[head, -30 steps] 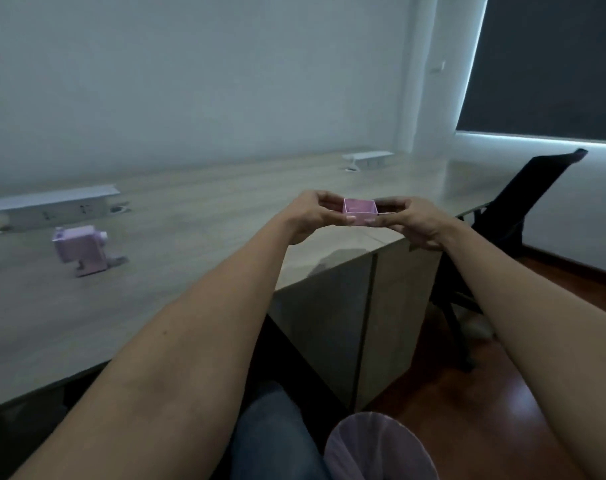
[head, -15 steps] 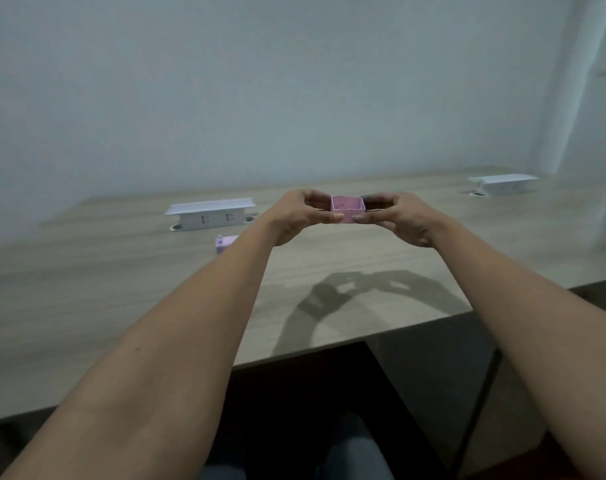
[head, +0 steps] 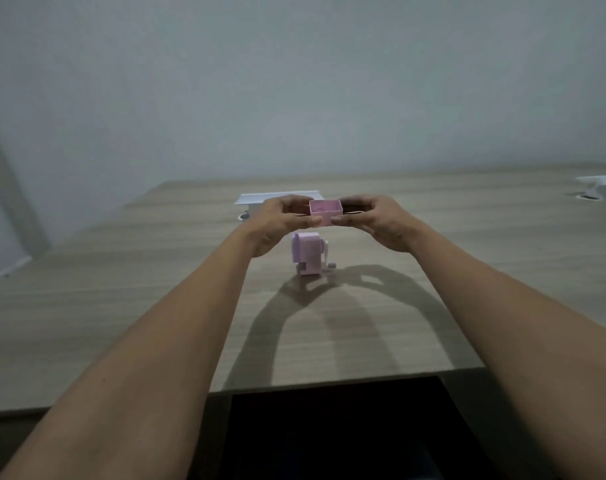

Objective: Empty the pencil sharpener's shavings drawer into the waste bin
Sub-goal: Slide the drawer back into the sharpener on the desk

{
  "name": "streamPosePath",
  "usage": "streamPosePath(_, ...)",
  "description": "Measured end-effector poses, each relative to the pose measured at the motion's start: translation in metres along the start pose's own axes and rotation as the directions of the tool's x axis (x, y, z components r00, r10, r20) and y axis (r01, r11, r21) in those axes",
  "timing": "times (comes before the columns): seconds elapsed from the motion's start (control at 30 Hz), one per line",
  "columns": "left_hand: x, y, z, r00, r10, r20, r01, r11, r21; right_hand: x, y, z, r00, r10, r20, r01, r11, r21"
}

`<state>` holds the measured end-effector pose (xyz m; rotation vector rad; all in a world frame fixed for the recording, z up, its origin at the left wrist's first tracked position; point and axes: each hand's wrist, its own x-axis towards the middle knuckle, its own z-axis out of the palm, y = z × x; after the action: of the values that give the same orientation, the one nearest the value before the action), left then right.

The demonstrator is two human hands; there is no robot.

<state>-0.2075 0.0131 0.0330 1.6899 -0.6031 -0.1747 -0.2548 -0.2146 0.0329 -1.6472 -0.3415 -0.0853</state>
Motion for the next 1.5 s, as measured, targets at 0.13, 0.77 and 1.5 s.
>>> streamPosePath(0.13, -0.01, -0.008, -0.029, 0.999, 0.004, -0.034, -0.004, 1.0, 0.01, 0.022, 0.017, 0.018, 1.0, 0.008, 0.009, -0.007, 0.999, -0.051)
streamPosePath(0.77, -0.055, -0.094, -0.068, 0.949, -0.251, -0.192, 0.249, 0.968, -0.033, 0.03, 0.07, 0.016, 0.996, 0.058, -0.067, -0.067, 0.987, -0.144)
streamPosePath(1.5, -0.034, -0.108, -0.038, 0.963, -0.231, -0.137, 0.21, 0.965, -0.156, 0.032, 0.08, 0.013, 0.996, 0.081, -0.029, -0.084, 0.991, -0.106)
